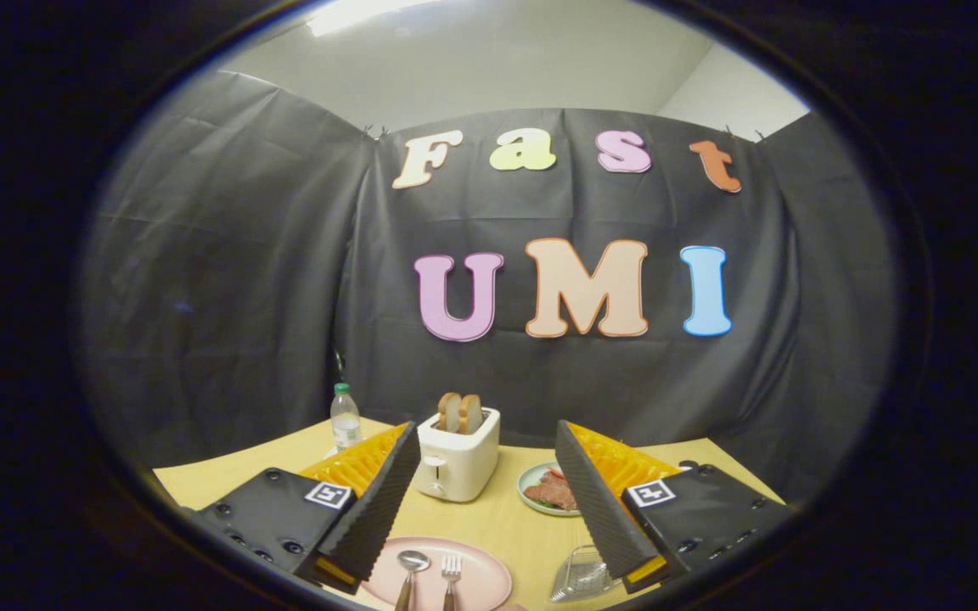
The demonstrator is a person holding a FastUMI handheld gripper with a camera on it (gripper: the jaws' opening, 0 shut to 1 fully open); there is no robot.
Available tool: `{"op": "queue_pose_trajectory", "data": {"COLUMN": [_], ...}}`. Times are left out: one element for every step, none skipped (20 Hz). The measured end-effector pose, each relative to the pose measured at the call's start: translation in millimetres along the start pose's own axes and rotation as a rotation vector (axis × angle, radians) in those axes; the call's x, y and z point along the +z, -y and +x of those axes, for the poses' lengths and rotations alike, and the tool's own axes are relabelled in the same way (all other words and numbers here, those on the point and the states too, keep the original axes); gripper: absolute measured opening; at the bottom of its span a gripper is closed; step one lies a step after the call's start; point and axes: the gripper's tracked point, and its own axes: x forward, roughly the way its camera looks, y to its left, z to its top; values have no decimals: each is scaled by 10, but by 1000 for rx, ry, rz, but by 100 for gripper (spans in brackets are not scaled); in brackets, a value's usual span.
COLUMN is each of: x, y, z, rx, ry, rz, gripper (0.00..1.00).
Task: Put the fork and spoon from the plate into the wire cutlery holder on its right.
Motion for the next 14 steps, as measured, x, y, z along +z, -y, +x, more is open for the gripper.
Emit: {"op": "queue_pose_trajectory", "data": {"x": [-70,-150,-236,-340,-443,-553,-663,-766,-848,-935,-991,-1050,-1092,-1164], "y": [-12,-23,-27,-37,-43,-49,-47,-44,-54,-67,-80,-81,-85,-98], "z": [10,19,28,33,41,36,31,29,25,11,6,11,21,26], "rx": [7,15,20,26,33,37,40,43,47,53,58,62,67,72], "ry": [-15,-32,-54,-78,-104,-132,-161,-187,-209,-229,-243,-252,-262,-271], "rz": [-4,-9,-12,-10,-5,0,4,5,4,1,-5,-15,-26,-35], "gripper": [100,100,100,100,100,100,100,100,100,100,100,100,100,100]}}
